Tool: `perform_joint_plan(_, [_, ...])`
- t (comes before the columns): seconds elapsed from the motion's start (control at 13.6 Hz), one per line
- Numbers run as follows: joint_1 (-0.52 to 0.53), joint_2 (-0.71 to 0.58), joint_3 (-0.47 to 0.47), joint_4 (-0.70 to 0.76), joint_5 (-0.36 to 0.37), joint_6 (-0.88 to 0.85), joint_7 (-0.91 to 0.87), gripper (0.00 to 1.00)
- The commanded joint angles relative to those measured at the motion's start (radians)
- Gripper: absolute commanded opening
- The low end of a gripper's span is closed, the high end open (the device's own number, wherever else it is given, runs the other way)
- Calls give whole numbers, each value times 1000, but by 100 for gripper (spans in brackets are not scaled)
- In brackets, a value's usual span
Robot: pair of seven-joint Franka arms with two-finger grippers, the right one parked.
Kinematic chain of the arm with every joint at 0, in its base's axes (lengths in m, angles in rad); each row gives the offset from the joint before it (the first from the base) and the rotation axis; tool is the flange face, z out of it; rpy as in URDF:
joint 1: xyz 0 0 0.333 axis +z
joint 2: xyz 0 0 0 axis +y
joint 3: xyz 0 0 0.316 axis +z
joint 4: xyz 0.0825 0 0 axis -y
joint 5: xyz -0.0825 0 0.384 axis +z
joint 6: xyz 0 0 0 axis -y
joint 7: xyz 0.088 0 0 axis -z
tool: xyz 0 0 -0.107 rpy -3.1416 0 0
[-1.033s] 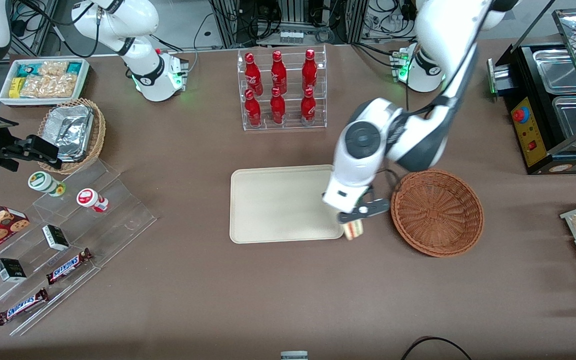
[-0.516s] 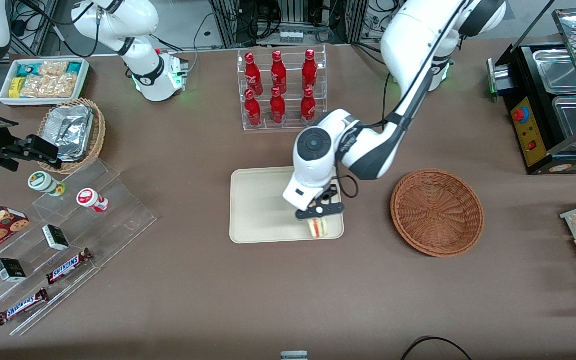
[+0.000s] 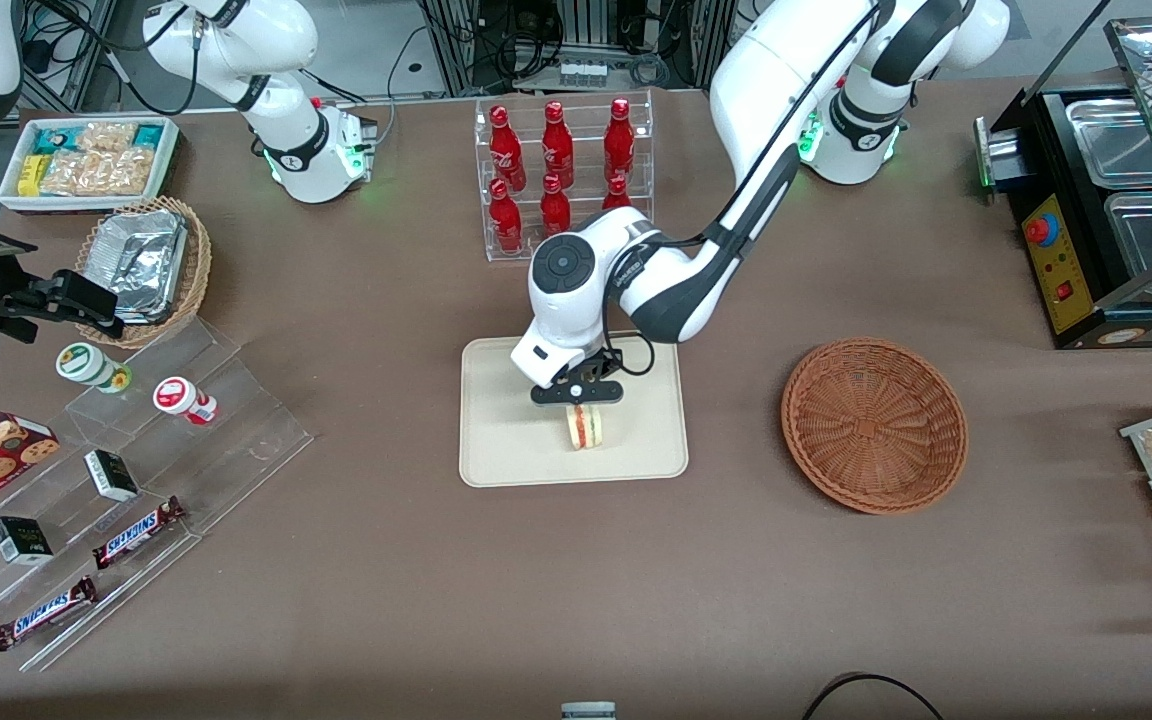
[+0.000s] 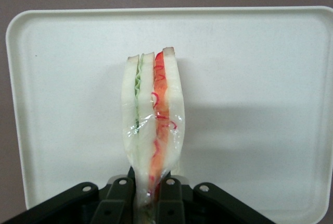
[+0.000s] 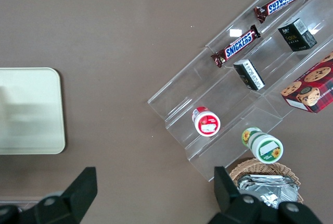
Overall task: Place sandwich from basket to tray
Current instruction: 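Lower the sandwich onto the tray and open the left gripper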
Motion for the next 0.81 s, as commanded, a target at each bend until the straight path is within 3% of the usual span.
perform_joint_plan(0.0, [-30,24,12,38,14,-3,-9,0])
perform_joint_plan(0.3, [-40,47,12,38,12,21,-10,0])
perform_joint_plan(0.37, [-47,55,12,38,12,32,-10,12])
perform_joint_plan(0.44, [-44,56,12,36,6,32,-9,70])
perform_joint_plan(0.52, [-39,55,12,36,7,34,-4,100])
perform_joint_plan(0.74, [-36,26,12,38,4,27,-9,100])
